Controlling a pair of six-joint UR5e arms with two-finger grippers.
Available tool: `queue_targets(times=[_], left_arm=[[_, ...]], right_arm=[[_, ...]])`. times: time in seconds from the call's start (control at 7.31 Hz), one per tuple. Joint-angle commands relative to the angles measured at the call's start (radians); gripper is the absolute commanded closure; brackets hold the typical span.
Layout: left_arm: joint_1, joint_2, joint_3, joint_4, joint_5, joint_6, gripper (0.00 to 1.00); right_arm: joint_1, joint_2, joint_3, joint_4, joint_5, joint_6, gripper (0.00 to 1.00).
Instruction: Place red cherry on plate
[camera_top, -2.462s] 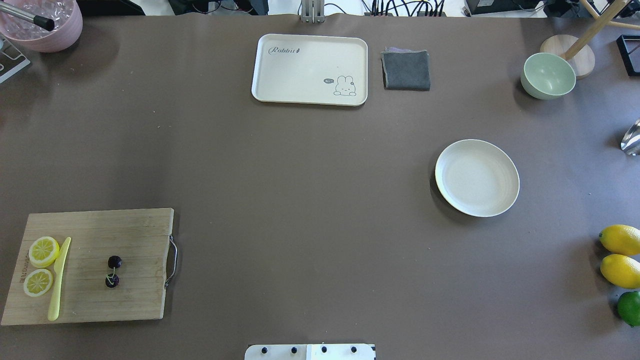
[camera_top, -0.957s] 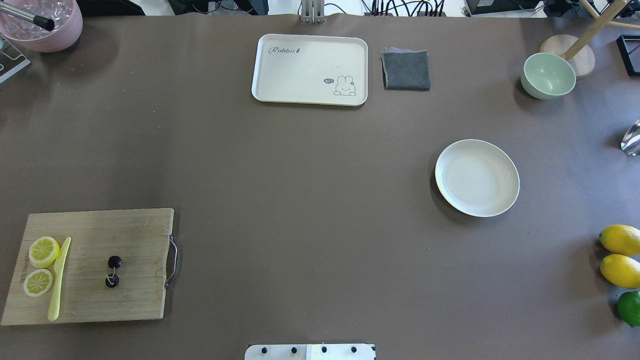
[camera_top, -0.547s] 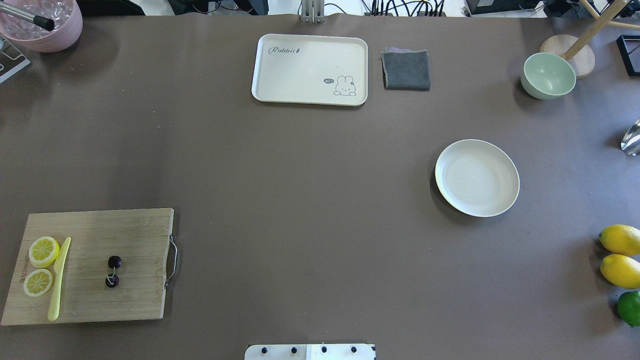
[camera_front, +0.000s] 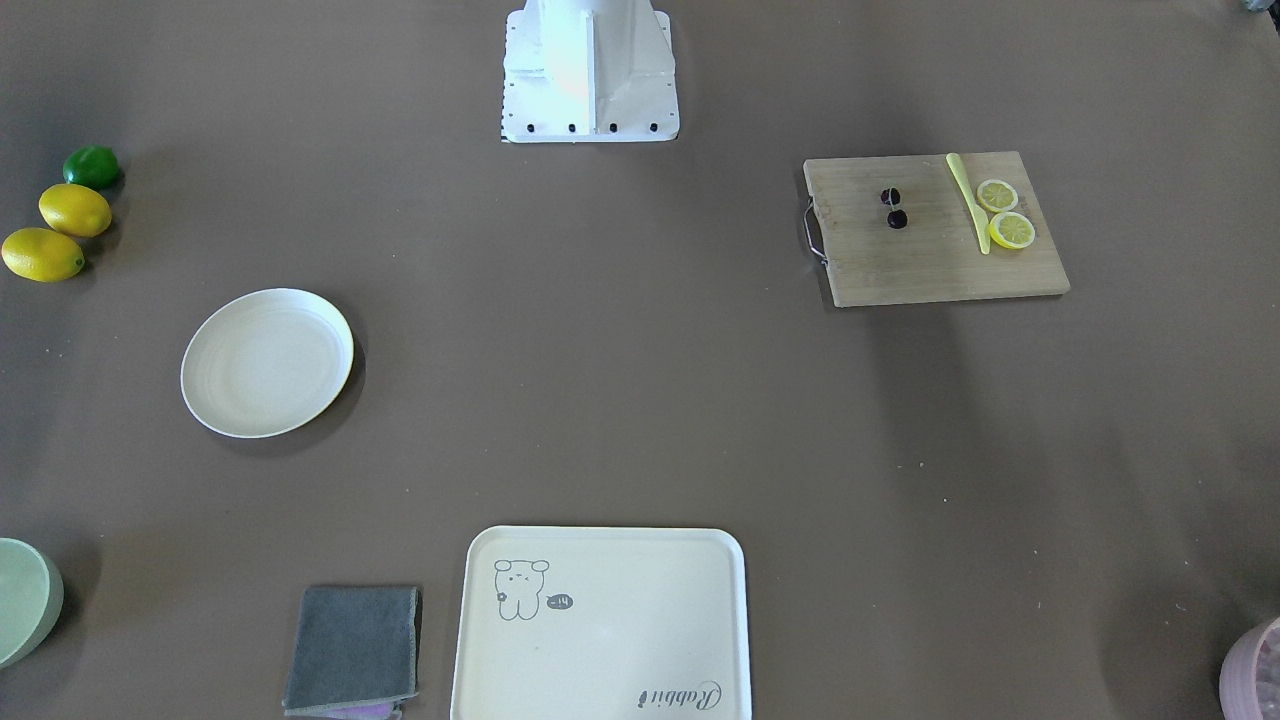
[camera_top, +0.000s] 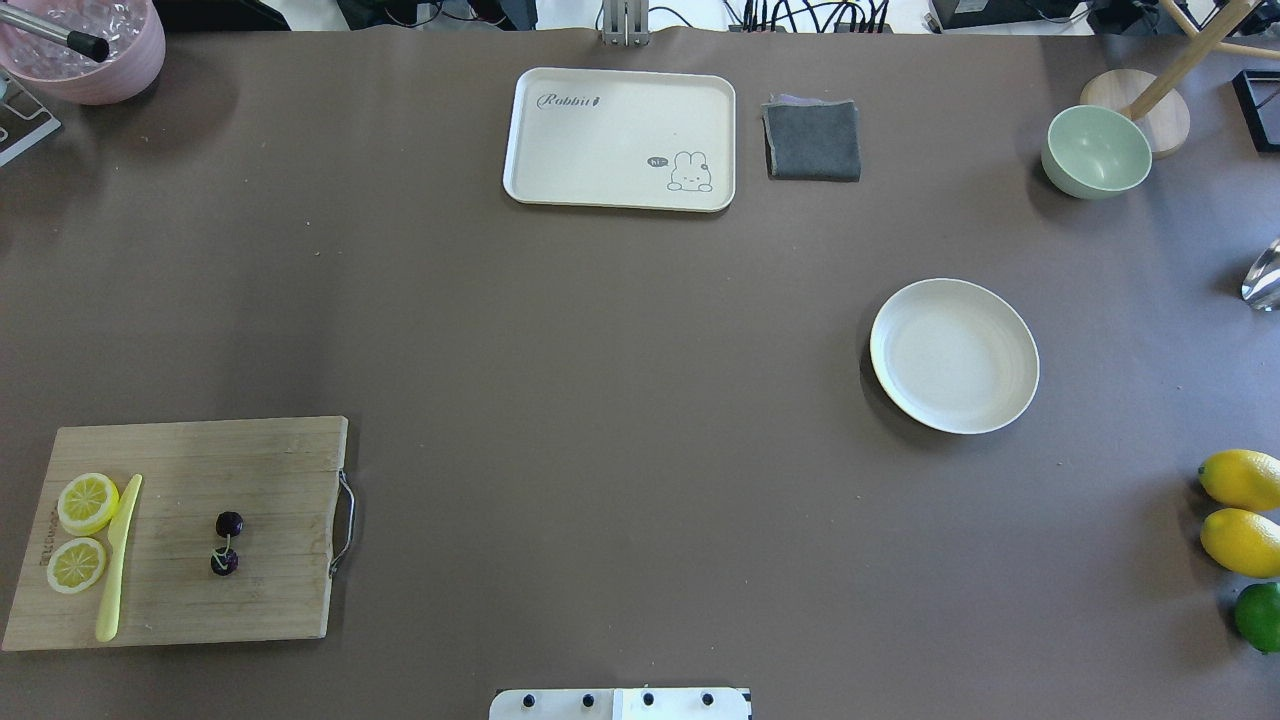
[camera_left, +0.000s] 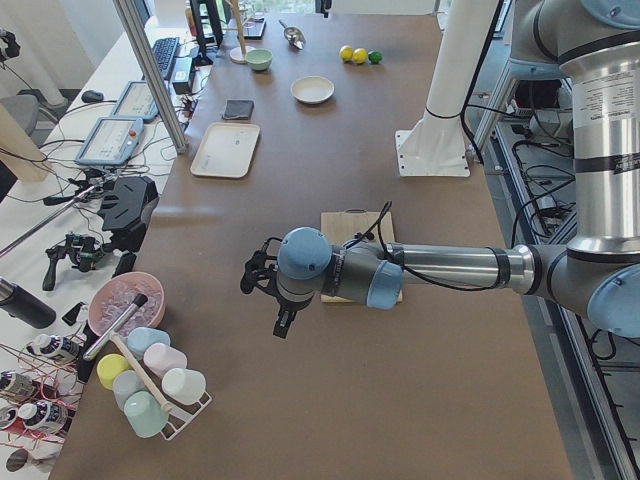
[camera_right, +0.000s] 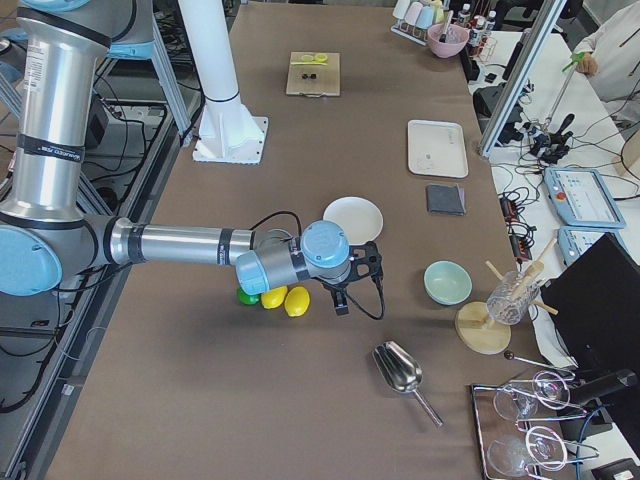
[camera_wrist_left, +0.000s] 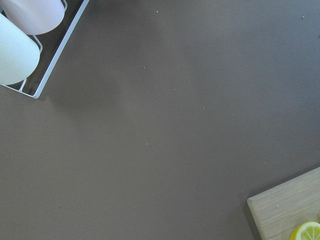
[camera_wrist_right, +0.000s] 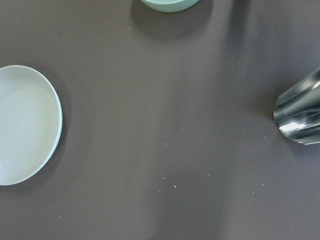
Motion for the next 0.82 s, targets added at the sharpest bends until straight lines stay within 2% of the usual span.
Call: queue_targets(times=[0.0, 0.14, 0.27, 0.41, 0.68], left_arm=[[0.006, 0.016, 0.003, -0.049, 0.0, -0.037, 0.02], [0.01, 0.022, 0.003, -0.05, 0.0, -0.037, 0.02], [0.02, 0.022, 0.004, -0.05, 0.0, -0.04, 0.02], [0.024, 0.022, 0.004, -0.048, 0.0, -0.041, 0.02], [0.03, 0.026, 0.004, -0.048, 0.0, -0.041, 0.02]], right_arm=[[-0.177, 0.068, -0.003, 0.075, -0.081, 0.267, 0.06], [-0.254, 0.106, -0.017, 0.108, -0.141, 0.38, 0.07], [-0.323, 0.152, -0.07, 0.182, -0.175, 0.453, 0.08], [-0.378, 0.228, -0.188, 0.275, -0.188, 0.479, 0.09], [-0.458, 0.284, -0.224, 0.334, -0.188, 0.637, 0.16]])
